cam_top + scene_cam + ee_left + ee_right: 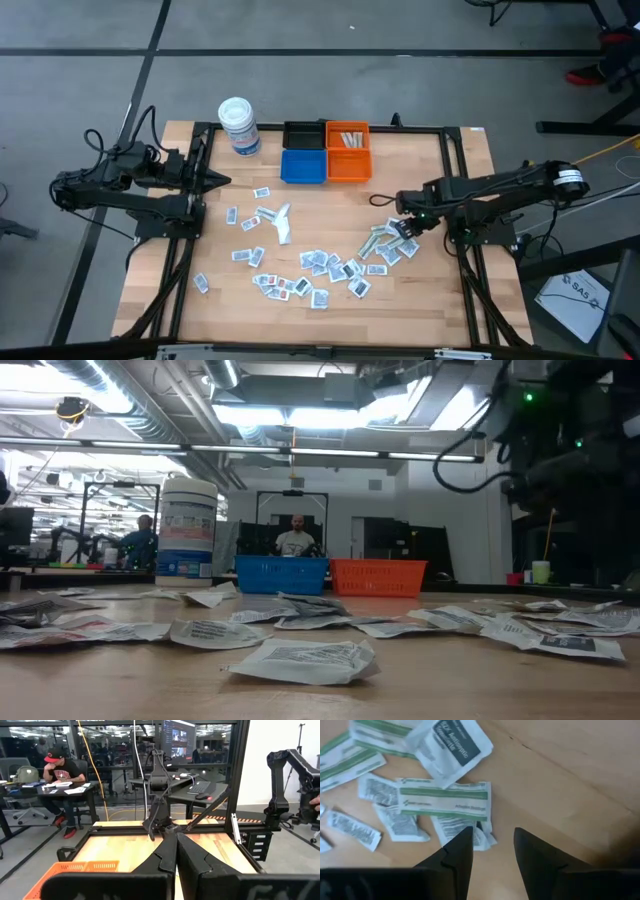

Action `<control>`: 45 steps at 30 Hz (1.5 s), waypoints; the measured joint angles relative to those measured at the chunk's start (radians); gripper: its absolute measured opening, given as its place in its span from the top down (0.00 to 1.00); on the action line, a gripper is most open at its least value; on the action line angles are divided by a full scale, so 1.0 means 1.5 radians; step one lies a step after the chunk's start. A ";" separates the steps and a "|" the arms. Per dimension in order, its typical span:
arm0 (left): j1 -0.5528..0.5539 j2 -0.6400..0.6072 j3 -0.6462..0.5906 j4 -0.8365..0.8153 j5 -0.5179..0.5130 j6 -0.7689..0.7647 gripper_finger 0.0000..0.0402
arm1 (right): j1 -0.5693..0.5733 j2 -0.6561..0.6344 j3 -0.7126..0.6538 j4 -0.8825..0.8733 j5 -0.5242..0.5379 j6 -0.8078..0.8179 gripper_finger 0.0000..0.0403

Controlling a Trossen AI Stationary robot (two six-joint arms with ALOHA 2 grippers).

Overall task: Pick & Place First Aid Supplies
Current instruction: Put the bandage pack into the top orange bin

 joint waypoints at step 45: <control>0.000 0.000 0.000 0.000 0.000 0.000 0.99 | -0.002 0.002 -0.120 0.212 -0.016 0.072 0.90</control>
